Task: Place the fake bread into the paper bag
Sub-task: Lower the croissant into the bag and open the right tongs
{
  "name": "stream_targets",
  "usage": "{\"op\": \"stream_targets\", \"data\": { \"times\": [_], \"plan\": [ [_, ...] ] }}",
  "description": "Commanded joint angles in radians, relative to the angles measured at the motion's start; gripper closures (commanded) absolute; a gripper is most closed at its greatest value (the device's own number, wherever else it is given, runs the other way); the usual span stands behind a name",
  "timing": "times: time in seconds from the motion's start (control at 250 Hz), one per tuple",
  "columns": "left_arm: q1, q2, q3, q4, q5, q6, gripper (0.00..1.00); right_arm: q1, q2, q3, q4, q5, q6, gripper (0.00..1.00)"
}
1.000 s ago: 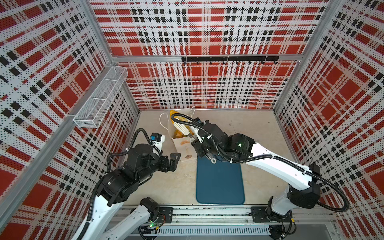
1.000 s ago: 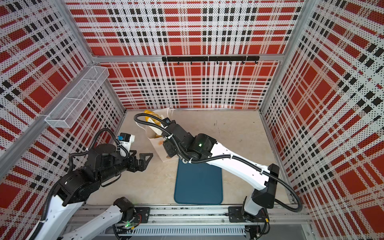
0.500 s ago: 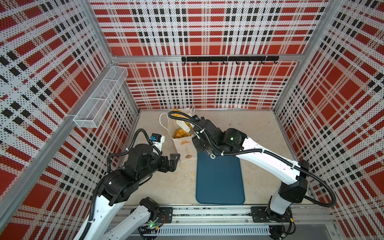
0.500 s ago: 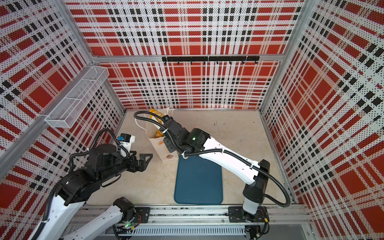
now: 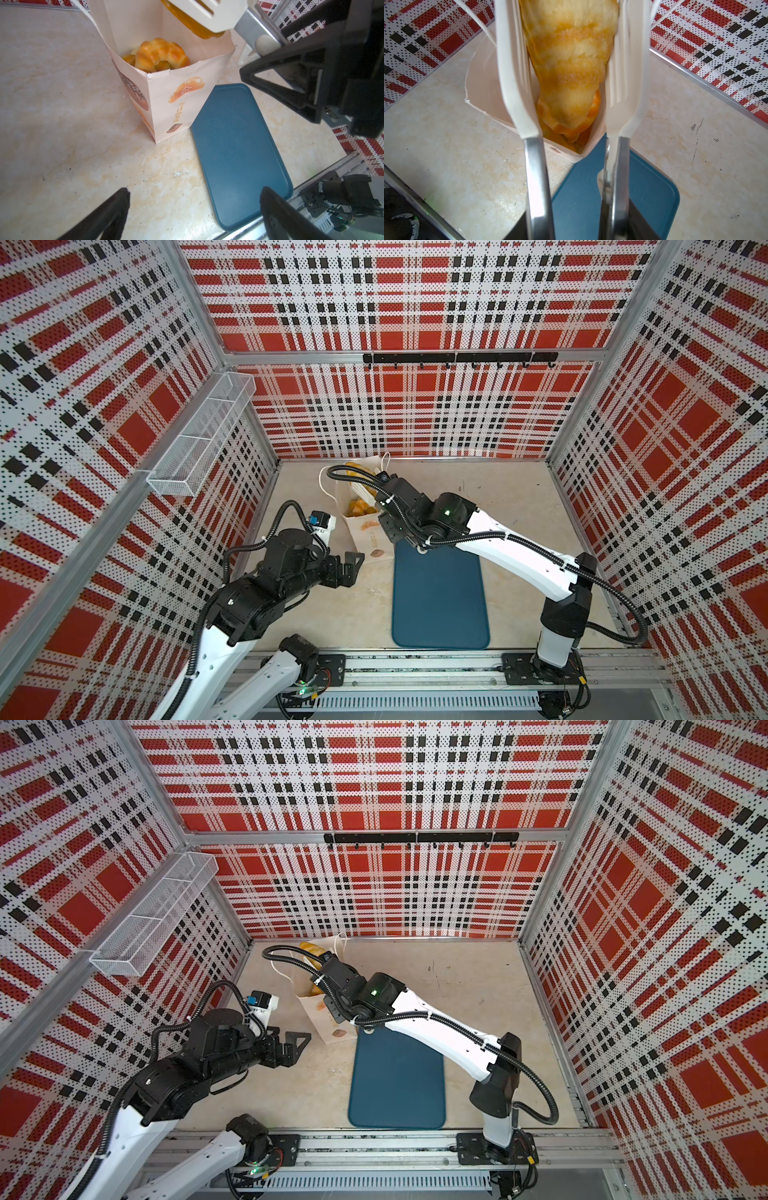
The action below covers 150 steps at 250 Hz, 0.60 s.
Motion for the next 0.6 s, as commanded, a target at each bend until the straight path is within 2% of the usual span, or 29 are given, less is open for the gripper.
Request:
{"op": "stream_targets", "data": {
  "times": [0.0, 0.056, 0.596],
  "plan": [
    [0.008, 0.002, -0.014, 0.031, 0.013, -0.006, 0.01, -0.004, 0.002, 0.050, 0.028, 0.031, -0.016, 0.44],
    [0.008, 0.002, -0.013, 0.032, 0.013, -0.007, 0.01, -0.005, 0.002, 0.050, 0.028, 0.033, -0.016, 0.41],
    [0.009, -0.023, -0.013, 0.029, -0.005, -0.013, 0.01, 0.013, -0.077, 0.023, 0.032, 0.018, -0.025, 0.43]
  ]
}}
